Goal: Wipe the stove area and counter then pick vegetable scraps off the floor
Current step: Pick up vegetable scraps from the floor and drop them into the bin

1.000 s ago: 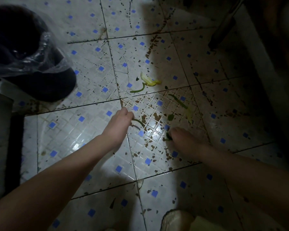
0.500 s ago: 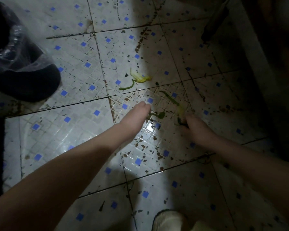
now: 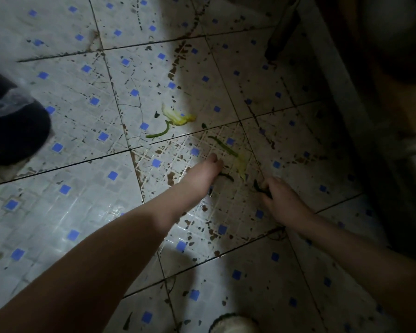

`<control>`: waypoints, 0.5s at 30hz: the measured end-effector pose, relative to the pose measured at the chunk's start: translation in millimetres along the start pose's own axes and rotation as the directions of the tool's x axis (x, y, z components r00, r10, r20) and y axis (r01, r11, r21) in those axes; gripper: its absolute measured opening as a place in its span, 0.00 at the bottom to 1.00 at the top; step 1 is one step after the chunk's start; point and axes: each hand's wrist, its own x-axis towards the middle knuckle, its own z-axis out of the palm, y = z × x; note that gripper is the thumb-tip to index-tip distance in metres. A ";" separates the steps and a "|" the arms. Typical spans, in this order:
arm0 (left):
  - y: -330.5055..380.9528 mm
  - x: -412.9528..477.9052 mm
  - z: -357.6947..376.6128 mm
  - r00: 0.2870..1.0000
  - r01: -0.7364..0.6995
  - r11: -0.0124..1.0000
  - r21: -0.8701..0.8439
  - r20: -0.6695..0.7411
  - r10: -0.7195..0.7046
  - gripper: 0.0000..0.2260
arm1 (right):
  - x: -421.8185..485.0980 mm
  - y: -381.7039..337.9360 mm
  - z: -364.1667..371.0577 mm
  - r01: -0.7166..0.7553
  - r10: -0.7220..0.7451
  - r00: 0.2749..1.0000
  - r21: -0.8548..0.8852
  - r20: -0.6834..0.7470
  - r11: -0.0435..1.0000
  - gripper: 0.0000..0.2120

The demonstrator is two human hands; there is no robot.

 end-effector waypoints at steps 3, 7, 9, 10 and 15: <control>2.2 3.0 -0.6 0.999 -0.036 0.998 0.058 0.026 0.035 0.11 | -2.4 -0.4 3.6 0.006 -0.005 0.999 -0.016 0.046 1.000 0.06; 2.5 17.2 -3.7 0.999 0.011 0.985 0.172 0.035 -0.017 0.19 | 5.0 0.3 1.3 -0.002 0.002 1.000 -0.001 0.016 1.000 0.06; 1.7 30.0 -8.8 0.998 0.049 0.982 0.180 0.021 -0.054 0.24 | 9.7 1.1 -1.5 -0.009 0.009 1.000 0.020 -0.013 1.000 0.06; 1.8 36.6 -12.1 0.997 0.062 0.983 0.175 0.023 -0.067 0.24 | 11.6 1.4 -3.0 -0.011 0.012 0.999 0.028 -0.030 1.000 0.05; 9.9 62.2 -17.9 0.996 0.039 0.956 0.289 0.065 -0.060 0.21 | 14.9 2.9 -10.0 0.007 -0.002 0.998 0.069 -0.065 0.998 0.03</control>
